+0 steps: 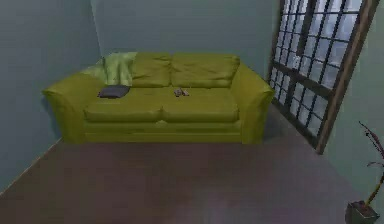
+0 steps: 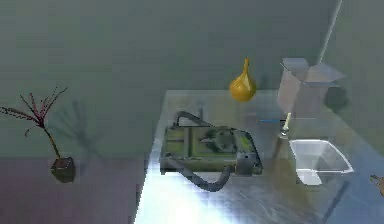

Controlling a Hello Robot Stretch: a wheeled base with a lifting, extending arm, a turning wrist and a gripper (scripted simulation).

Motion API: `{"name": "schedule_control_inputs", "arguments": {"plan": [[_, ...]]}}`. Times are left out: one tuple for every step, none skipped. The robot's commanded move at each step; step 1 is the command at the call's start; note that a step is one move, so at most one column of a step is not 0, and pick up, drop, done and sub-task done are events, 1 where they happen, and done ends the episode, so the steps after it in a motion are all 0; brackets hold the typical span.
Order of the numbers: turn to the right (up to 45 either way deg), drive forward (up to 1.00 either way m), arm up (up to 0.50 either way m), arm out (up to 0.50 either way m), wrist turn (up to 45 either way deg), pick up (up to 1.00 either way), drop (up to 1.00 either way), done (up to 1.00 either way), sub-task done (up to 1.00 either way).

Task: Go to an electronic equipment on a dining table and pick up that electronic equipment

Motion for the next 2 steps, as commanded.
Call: {"name": "schedule_control_inputs", "arguments": {"plan": [[-36.0,0.0,0.0,0.0,0.0,0.0,0.0,0.0,0.0],[0.0,0.25,0.0,0.0,0.0,0.0,0.0,0.0,0.0]]}}
